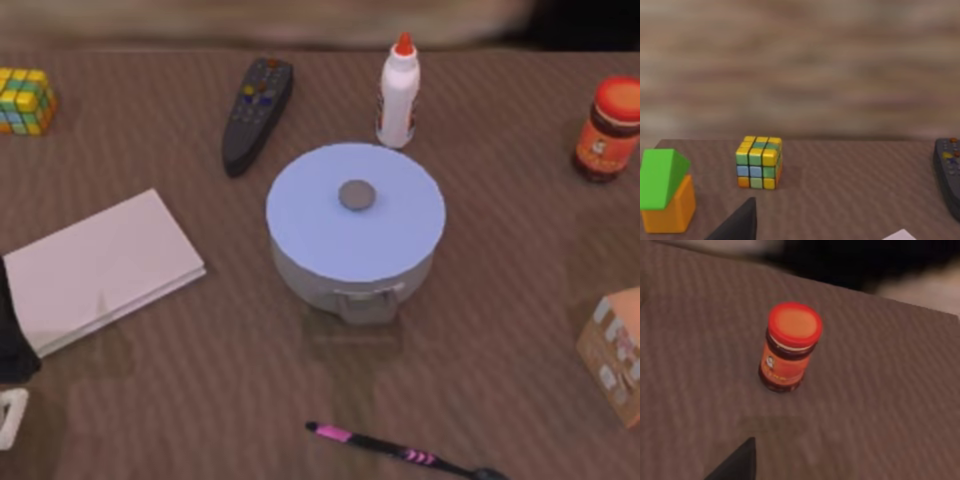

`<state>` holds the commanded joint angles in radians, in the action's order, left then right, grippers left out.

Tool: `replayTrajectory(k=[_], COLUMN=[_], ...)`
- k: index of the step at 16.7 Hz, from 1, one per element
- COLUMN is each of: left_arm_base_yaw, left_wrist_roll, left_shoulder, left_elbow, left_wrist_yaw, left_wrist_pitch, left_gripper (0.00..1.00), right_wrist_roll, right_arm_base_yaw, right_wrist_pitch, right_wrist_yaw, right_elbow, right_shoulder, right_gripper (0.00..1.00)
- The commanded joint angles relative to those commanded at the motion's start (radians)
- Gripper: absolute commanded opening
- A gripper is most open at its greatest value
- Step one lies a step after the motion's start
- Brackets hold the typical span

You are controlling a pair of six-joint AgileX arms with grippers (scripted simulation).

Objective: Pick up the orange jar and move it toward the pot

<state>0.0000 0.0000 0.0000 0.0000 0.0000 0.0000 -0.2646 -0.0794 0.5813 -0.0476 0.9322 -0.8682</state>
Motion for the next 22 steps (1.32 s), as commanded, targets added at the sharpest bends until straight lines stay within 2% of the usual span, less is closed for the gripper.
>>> replayTrajectory(k=[7, 12, 17, 22], left_arm_base_yaw=[0.000, 0.000, 0.000, 0.000], left_wrist_roll=[0.000, 0.000, 0.000, 0.000], left_shoulder=[0.000, 0.000, 0.000, 0.000], left_elbow=[0.000, 0.000, 0.000, 0.000], left_wrist_yaw=[0.000, 0.000, 0.000, 0.000], left_wrist_pitch=[0.000, 0.000, 0.000, 0.000], left_gripper=[1.00, 1.00, 1.00, 1.00], right_wrist_roll=[-0.255, -0.441, -0.585, -0.641], right_arm_base_yaw=[-0.029, -0.030, -0.014, -0.002], right_wrist_pitch=[0.284, 0.477, 0.673, 0.772], right_wrist_yaw=[-0.067, -0.116, -0.160, -0.178], right_elbow=[0.847, 1.324, 1.585, 1.656], right_shoulder=[-0.715, -1.239, -1.622, -1.755], right_gripper=[1.00, 1.00, 1.00, 1.00])
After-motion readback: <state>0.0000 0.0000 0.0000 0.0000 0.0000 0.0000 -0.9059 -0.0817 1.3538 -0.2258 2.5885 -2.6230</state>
